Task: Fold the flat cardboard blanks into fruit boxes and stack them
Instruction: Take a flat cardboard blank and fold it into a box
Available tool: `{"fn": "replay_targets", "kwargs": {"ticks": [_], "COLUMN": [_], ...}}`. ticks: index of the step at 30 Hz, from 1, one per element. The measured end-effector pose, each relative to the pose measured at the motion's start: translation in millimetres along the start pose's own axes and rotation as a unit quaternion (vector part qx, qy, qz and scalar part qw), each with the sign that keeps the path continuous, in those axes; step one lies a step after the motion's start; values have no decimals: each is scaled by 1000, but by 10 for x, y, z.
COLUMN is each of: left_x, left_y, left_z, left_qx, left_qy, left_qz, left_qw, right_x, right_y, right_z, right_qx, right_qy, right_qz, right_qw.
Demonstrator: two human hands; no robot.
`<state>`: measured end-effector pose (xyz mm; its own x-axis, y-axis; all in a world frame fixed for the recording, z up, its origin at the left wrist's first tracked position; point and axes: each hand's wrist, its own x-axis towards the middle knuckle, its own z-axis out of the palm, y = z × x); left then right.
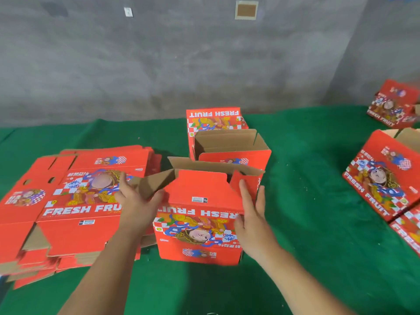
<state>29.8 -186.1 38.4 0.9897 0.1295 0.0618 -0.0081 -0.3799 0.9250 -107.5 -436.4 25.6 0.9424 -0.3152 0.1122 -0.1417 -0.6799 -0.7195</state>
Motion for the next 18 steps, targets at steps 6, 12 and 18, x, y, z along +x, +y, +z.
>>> {"fn": "replay_targets", "kwargs": {"ticks": [6,12,18], "left_x": [36,-216,-711], "left_y": [-169,-106,205], "left_z": [-54,3,344], "left_qx": [-94,-309,-260], "left_qy": [37,-110,-75], "left_qz": [-168,-189,91], "left_qw": [980,926,958], "right_x": [-31,195,-48], "right_y": [-42,-286,-781], "right_z": [213,228,394], "right_qx": [-14,1,-6], "right_qy": [33,16,-111], "right_qz": [32,35,-59], "right_qw": [999,999,992]}}
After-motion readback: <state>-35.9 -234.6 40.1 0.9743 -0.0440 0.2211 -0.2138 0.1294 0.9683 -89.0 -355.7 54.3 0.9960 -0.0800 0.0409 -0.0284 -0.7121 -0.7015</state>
